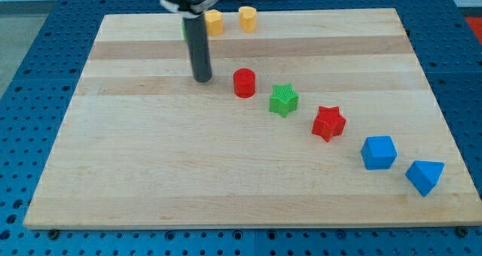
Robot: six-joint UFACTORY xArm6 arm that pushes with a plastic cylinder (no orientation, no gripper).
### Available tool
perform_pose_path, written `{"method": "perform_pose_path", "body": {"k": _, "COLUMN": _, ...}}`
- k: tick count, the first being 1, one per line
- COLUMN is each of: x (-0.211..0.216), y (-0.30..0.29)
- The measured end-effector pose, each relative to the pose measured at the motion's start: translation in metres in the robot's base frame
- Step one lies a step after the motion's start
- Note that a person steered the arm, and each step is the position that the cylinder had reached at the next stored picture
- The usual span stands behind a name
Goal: Slide the red circle up a bit
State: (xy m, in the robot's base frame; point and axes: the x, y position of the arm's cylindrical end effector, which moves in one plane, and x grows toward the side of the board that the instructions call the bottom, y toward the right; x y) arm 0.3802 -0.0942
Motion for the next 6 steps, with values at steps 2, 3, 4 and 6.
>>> {"method": "perform_pose_path", "body": {"k": 2, "x": 0.055, "y": 0.011}}
{"method": "perform_pose_path", "body": {"k": 3, "x": 0.056, "y": 0.031}}
{"method": "perform_pose_path", "body": {"k": 4, "x": 0.056, "y": 0.052}}
{"method": "perform_pose_path", "body": {"k": 6, "x": 0.051, "y": 0.079}}
